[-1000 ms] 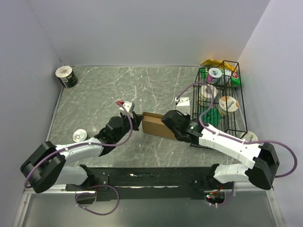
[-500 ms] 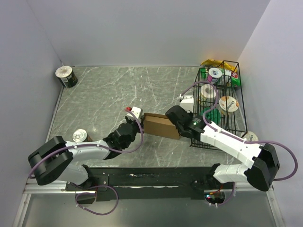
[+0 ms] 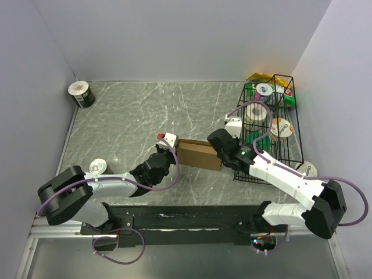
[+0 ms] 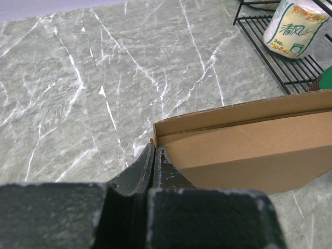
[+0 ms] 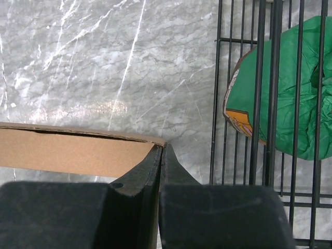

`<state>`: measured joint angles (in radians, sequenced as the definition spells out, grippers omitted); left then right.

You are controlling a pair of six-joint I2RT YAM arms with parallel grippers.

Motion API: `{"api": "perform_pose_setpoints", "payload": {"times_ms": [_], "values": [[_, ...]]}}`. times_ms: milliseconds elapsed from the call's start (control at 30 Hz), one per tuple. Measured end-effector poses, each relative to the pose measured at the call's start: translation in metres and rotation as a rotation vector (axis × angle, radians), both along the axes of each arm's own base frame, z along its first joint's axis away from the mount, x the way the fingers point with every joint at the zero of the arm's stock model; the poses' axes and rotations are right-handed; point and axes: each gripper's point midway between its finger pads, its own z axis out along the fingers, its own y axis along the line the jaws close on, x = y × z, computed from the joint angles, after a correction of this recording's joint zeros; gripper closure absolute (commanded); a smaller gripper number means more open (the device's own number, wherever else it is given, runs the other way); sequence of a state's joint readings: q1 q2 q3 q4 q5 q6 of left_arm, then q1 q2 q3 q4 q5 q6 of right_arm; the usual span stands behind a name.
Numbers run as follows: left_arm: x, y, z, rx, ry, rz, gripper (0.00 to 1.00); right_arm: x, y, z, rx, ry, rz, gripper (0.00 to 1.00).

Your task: Fold the paper box

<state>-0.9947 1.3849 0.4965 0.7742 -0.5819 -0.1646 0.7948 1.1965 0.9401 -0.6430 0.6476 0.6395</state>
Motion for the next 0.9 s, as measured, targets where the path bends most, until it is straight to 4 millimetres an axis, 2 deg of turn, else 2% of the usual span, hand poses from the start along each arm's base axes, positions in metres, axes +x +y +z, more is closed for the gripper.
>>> {"api": "perform_pose_setpoints", "payload": {"times_ms": [900], "values": [[-0.001, 0.0004, -0.0002, 0.003, 0.003, -0.001, 0.99, 0.004, -0.0013, -0.0055, 0.159, -0.131, -0.04, 1.0]]}}
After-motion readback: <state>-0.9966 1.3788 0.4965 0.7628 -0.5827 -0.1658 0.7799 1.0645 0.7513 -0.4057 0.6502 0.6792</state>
